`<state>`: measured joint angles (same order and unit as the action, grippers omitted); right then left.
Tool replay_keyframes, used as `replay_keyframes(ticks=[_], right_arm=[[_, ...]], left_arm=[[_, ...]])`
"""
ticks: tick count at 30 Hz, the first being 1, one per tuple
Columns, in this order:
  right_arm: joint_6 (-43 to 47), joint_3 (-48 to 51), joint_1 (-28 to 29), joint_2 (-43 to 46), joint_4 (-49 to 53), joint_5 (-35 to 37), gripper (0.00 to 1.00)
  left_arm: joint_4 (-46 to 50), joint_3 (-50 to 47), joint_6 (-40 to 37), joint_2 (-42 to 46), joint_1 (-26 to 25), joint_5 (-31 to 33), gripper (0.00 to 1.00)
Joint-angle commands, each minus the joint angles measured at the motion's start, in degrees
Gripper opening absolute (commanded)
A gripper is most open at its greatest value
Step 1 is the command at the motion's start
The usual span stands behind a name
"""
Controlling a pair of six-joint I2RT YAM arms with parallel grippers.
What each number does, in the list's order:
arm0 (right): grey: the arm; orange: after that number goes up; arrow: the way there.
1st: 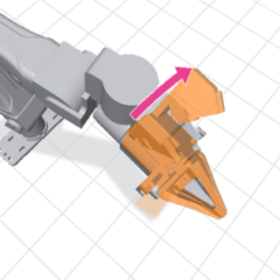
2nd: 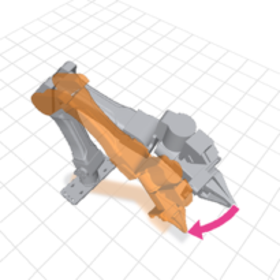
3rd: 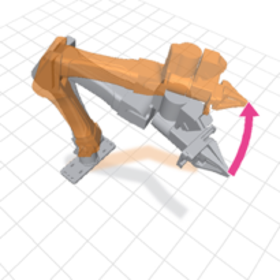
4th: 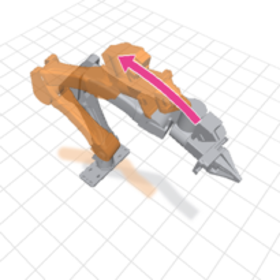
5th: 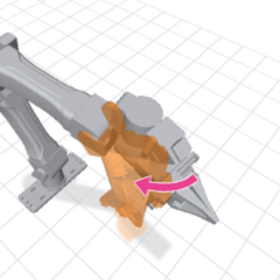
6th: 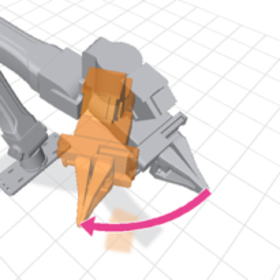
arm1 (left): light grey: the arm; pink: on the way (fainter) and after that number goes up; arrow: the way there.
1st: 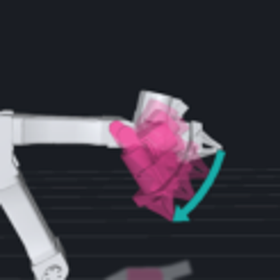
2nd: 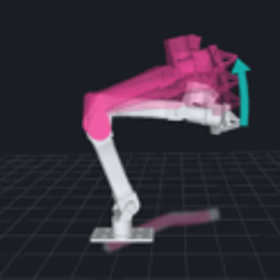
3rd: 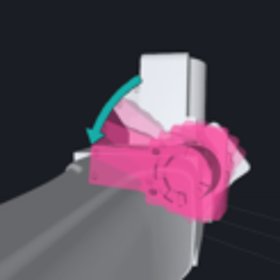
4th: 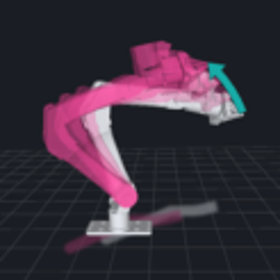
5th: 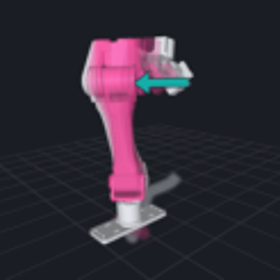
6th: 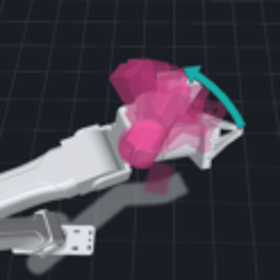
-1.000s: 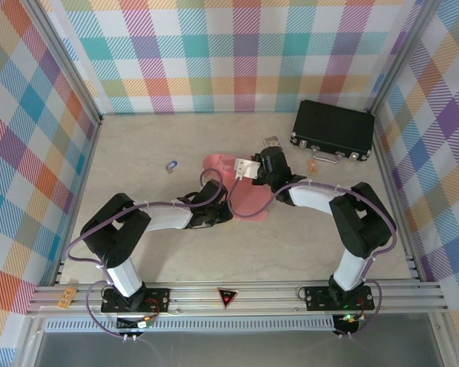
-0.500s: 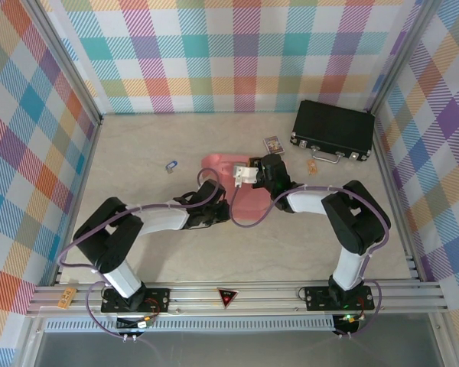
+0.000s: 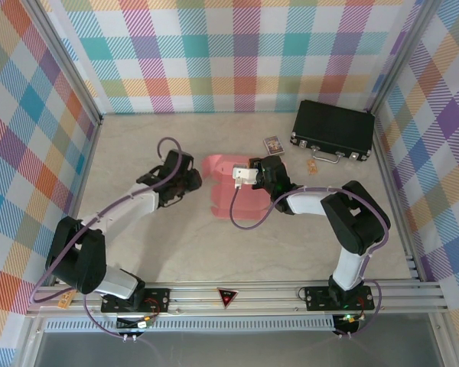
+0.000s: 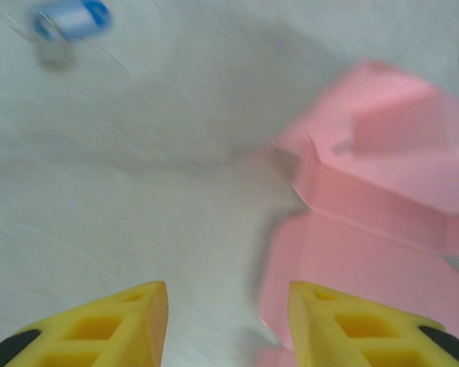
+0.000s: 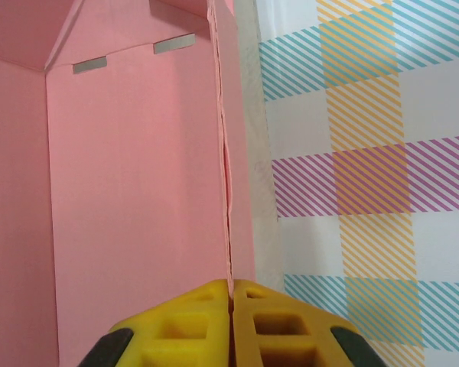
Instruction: Fold the paper box
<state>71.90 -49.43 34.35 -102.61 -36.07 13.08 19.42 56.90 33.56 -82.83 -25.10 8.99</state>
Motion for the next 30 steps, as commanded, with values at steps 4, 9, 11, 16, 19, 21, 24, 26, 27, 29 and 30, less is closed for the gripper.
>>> replay_keyframes(ticks=[4, 9, 11, 16, 19, 21, 24, 26, 27, 29, 30], right_arm=[[-0.1, -0.1, 0.8, -0.8, 2.1, -0.2, 0.1], [-0.2, -0.1, 0.7, -0.6, 2.3, -0.2, 0.1], [-0.3, -0.1, 0.7, -0.5, 2.3, -0.1, 0.1], [-0.4, 0.0, 0.7, -0.1, 2.8, 0.1, 0.1], [-0.7, -0.4, 0.8, -0.3, 3.2, 0.7, 0.1], [-0.8, -0.7, 0.7, -0.6, 3.1, 1.3, 0.1], [-0.9, -1.0, 0.7, -0.9, 3.0, 1.4, 0.1], [-1.2, -1.3, 0.7, -1.1, 3.2, 1.5, 0.1], [-1.2, -1.5, 0.8, -1.2, 3.2, 1.6, 0.1], [-1.5, -1.9, 0.8, -1.3, 3.4, 1.7, 0.1], [-1.6, -2.1, 0.8, -1.3, 3.5, 1.8, 0.11]], left_arm=[[3.5, 8.0, -7.7, -7.7, 6.5, 2.3, 0.5], [4.4, 16.7, -10.0, -18.1, 7.8, 0.9, 0.51], [5.8, 20.9, -9.8, -22.8, 8.1, 0.9, 0.51], [8.0, 30.5, -11.7, -32.3, 8.3, -3.7, 0.52], [8.1, 32.8, -13.8, -34.8, 8.2, -9.4, 0.52], [6.0, 31.1, -15.6, -33.9, 8.2, -13.2, 0.51], [2.8, 27.6, -17.4, -31.5, 8.2, -17.6, 0.51], [1.4, 26.0, -18.3, -30.3, 8.2, -20.7, 0.51], [1.1, 25.4, -18.4, -29.8, 8.2, -21.6, 0.51], [0.3, 24.6, -18.6, -29.1, 8.2, -23.3, 0.51], [0.0, 24.5, -18.7, -29.0, 8.2, -24.3, 0.5]])
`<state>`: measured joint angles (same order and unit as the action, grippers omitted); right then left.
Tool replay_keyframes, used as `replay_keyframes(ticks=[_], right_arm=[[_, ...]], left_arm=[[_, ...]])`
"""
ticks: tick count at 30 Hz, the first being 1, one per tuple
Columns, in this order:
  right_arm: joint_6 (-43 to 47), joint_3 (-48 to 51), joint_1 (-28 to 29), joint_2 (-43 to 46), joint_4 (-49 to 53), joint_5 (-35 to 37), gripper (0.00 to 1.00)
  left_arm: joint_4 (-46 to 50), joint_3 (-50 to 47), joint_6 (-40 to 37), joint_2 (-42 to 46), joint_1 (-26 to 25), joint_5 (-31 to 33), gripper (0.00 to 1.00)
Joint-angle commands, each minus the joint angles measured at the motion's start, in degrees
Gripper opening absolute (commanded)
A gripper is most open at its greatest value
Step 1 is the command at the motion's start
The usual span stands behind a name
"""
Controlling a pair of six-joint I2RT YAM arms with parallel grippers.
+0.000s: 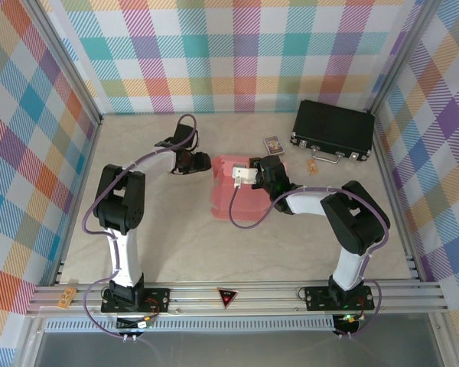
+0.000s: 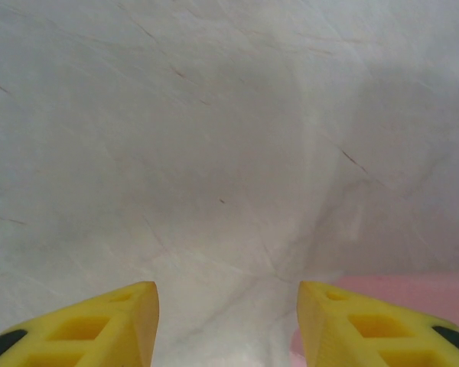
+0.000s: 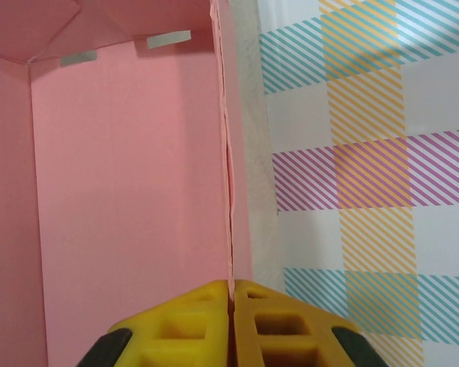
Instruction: Fold the paper box
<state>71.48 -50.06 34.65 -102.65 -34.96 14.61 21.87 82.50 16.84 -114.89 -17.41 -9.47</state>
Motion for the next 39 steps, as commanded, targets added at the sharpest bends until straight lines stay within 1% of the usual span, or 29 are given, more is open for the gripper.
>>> replay_keyframes(ticks=[1, 7, 14, 19, 25, 31, 35, 36, 37, 39], right_arm=[[-1.2, -1.5, 0.5, -1.3, 2.5, 0.3, 0.11], [-1.7, -1.7, 0.5, -1.5, 3.2, 0.6, 0.11], [-2.1, -2.0, 0.5, -1.5, 3.7, 1.0, 0.11], [-2.4, -2.0, 0.5, -1.5, 3.9, 1.1, 0.11], [-2.8, -2.1, 0.6, -1.8, 4.2, 1.3, 0.12], [-2.9, -2.4, 0.6, -2.2, 4.4, 1.5, 0.12], [-2.9, -2.6, 0.6, -2.3, 4.7, 1.6, 0.12], [-2.9, -2.6, 0.6, -2.4, 4.6, 1.6, 0.12], [-2.9, -2.6, 0.6, -2.4, 4.7, 1.6, 0.12], [-2.9, -2.5, 0.6, -2.3, 4.6, 1.6, 0.12]], left_arm=[[-2.5, -1.3, -2.0, 3.0, 0.5, -6.8, 0.5], [-4.1, -3.3, -1.5, 3.9, 0.5, -9.3, 0.48], [-8.6, -6.4, -1.7, 5.5, 0.5, -15.8, 0.45], [-10.4, -8.2, -1.9, 6.4, 0.5, -18.7, 0.43], [-11.7, -8.0, -1.7, 5.3, 0.2, -22.3, 0.41], [-11.9, -7.8, -2.1, 4.4, -0.5, -24.2, 0.4], [-12.1, -8.2, -2.6, 4.2, -0.9, -25.3, 0.37], [-12.3, -8.4, -2.9, 4.2, -0.9, -25.6, 0.34], [-12.5, -8.6, -3.0, 4.3, -1.0, -25.7, 0.33], [-12.8, -8.8, -3.1, 4.1, -1.0, -25.8, 0.33]])
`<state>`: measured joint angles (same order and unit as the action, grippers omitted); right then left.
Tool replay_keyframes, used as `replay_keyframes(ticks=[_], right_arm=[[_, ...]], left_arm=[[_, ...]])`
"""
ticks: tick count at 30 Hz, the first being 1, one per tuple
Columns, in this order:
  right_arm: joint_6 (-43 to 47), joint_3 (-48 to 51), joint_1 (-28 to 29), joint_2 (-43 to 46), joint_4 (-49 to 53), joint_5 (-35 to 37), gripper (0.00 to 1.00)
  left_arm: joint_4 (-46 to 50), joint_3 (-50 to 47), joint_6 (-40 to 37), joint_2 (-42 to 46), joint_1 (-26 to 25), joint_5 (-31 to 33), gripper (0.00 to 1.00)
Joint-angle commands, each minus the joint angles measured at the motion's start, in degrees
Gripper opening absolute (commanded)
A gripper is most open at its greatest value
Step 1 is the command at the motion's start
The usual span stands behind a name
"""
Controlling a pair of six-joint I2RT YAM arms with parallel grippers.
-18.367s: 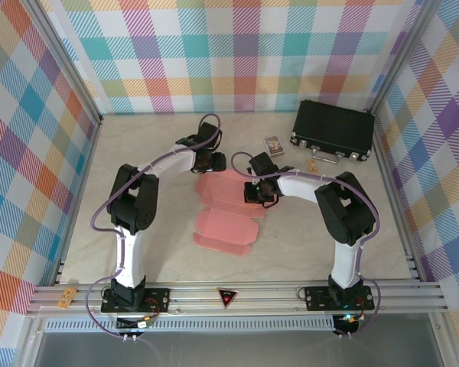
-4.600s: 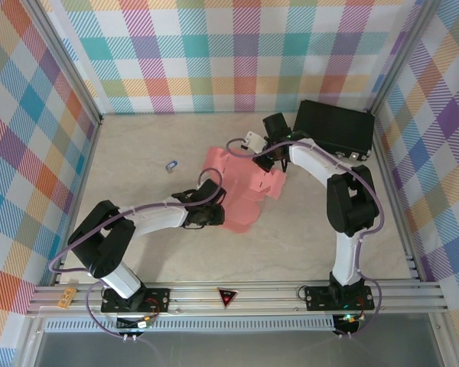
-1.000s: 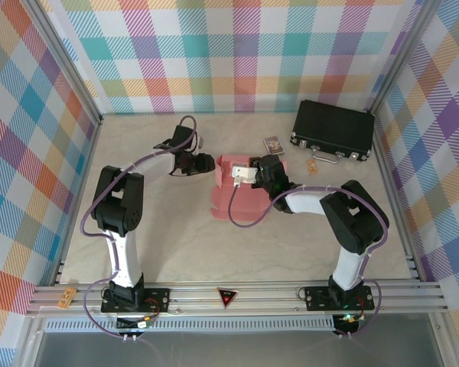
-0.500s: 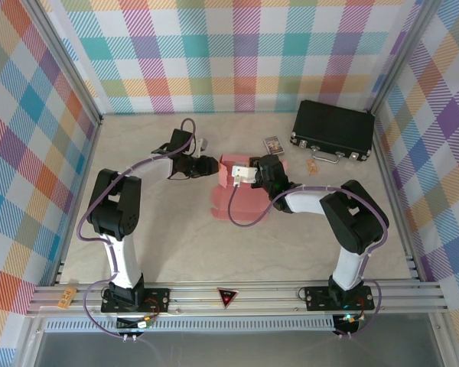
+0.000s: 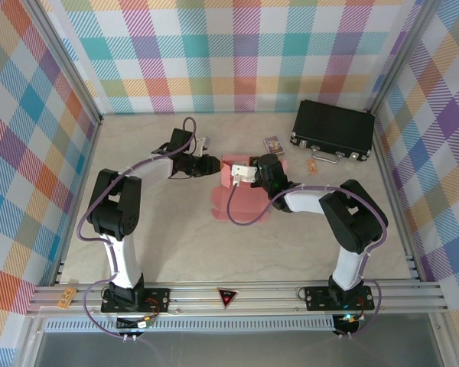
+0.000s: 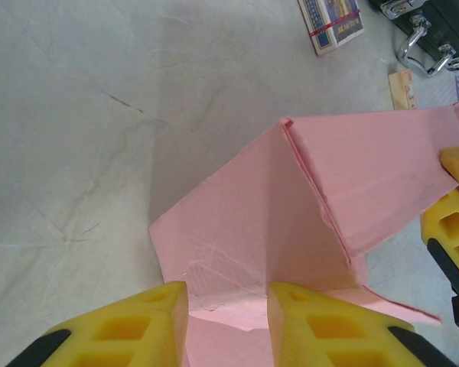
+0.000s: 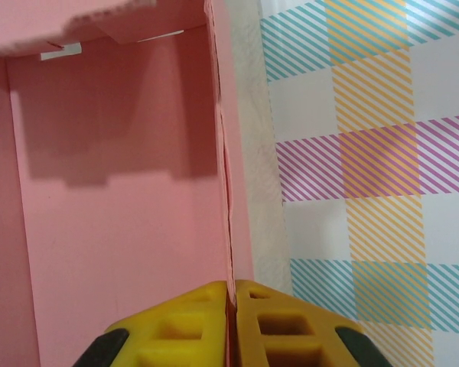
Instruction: Fold the paper box
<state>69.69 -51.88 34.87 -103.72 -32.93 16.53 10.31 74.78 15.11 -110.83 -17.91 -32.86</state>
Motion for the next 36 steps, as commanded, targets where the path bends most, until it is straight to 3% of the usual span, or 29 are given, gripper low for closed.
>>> replay_keyframes(ticks=[1, 8, 24, 30, 36], right_arm=[[-1.1, -0.5, 0.4, -1.2, 2.6, -0.3, 0.12], [-1.2, -0.5, 0.4, -1.5, 2.6, 0.1, 0.12], [-1.2, -0.7, 0.5, -1.4, 3.0, 0.6, 0.12], [-1.3, -0.6, 0.6, -1.1, 3.3, 0.7, 0.12], [-1.6, -0.5, 0.7, -0.8, 3.4, 0.8, 0.12]], left_arm=[[-1.4, -1.2, -1.4, -0.2, -0.5, -2.7, 0.32], [-2.7, -1.0, -1.4, -1.4, -1.3, -4.2, 0.38], [-5.8, -4.7, -2.2, 1.1, -2.0, -3.3, 0.27], [-7.3, -4.9, -1.8, 1.2, -2.5, -3.6, 0.4], [-8.0, -4.8, -1.7, 1.2, -3.8, -1.3, 0.44]])
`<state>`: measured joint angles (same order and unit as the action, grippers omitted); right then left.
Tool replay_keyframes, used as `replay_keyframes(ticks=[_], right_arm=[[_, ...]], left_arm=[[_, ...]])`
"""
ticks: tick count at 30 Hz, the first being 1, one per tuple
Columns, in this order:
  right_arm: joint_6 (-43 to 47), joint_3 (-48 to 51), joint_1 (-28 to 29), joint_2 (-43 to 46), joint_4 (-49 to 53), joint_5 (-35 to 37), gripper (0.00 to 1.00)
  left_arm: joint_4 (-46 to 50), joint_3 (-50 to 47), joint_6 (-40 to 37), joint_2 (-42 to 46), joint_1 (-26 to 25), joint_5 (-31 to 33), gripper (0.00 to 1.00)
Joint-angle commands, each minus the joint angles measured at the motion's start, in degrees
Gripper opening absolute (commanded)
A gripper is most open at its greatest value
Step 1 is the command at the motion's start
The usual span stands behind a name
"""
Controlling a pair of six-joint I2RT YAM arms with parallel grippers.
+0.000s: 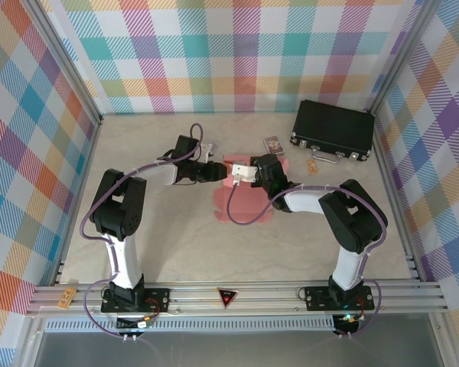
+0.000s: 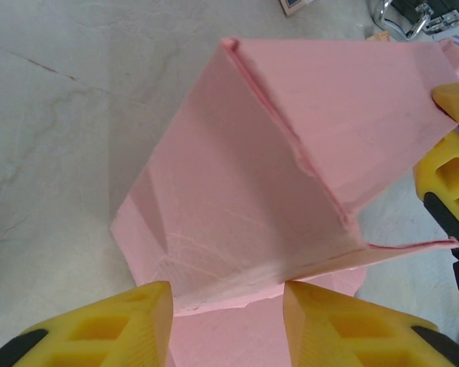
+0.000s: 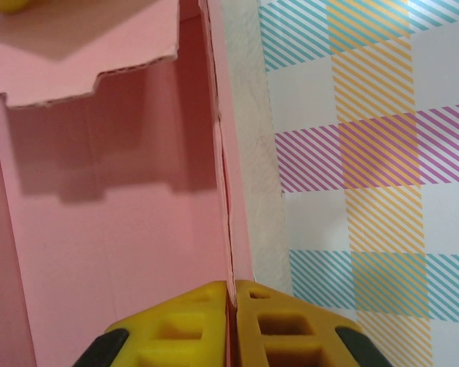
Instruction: Fold the paper box
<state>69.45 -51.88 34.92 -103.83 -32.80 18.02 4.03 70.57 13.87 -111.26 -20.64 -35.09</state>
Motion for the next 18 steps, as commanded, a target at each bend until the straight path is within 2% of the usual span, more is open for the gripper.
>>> replay_keyframes(ticks=[1, 10, 18], right_arm=[[-1.4, -0.5, 0.8, -0.6, 3.3, -0.7, 0.12], [-1.8, -0.4, 1.6, 0.0, 3.8, -0.6, 0.12], [-2.7, 1.1, 3.0, 1.6, 3.8, -0.4, 0.12]], left_arm=[[-1.8, -0.5, -0.4, 1.5, -1.3, 1.8, 0.44], [-2.9, 0.1, 0.5, 0.2, -2.7, 8.9, 0.42], [-4.2, -2.9, -1.1, 2.3, -4.4, 19.0, 0.43]])
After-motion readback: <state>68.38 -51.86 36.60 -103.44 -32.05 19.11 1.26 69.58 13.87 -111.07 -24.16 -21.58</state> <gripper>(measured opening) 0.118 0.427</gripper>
